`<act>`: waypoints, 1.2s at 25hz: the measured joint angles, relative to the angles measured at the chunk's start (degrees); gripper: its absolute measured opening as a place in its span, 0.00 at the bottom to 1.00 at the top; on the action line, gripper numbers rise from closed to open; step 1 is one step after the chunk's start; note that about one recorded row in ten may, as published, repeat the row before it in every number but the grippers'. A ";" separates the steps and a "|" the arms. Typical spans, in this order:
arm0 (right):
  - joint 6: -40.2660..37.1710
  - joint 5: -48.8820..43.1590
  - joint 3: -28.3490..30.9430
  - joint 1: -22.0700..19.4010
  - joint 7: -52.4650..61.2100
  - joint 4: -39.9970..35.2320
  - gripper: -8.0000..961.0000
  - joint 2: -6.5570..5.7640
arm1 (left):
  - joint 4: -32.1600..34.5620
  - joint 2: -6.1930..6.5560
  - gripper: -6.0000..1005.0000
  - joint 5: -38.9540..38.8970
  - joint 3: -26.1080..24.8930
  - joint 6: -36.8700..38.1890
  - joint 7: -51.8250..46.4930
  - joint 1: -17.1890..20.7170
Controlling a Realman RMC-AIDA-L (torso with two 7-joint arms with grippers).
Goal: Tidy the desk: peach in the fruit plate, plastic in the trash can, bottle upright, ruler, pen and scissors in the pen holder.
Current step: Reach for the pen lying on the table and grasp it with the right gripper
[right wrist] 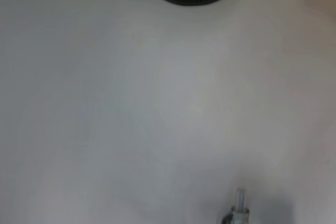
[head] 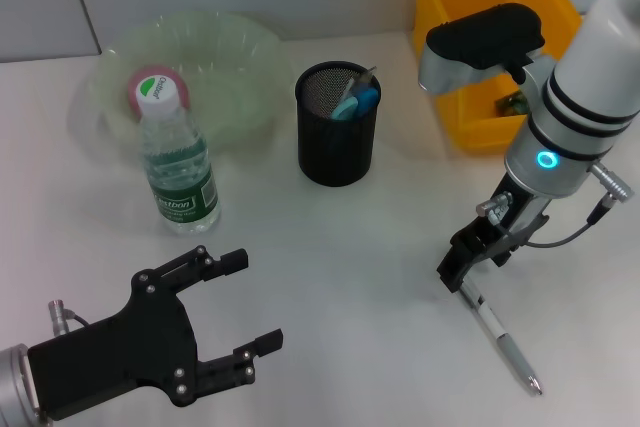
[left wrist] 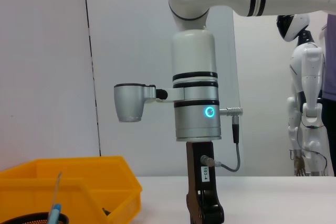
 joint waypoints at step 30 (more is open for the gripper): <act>1.86 -0.08 -2.63 2.29 0.07 2.44 0.72 0.06 | 0.01 -0.13 0.79 0.00 -0.17 0.37 0.75 0.45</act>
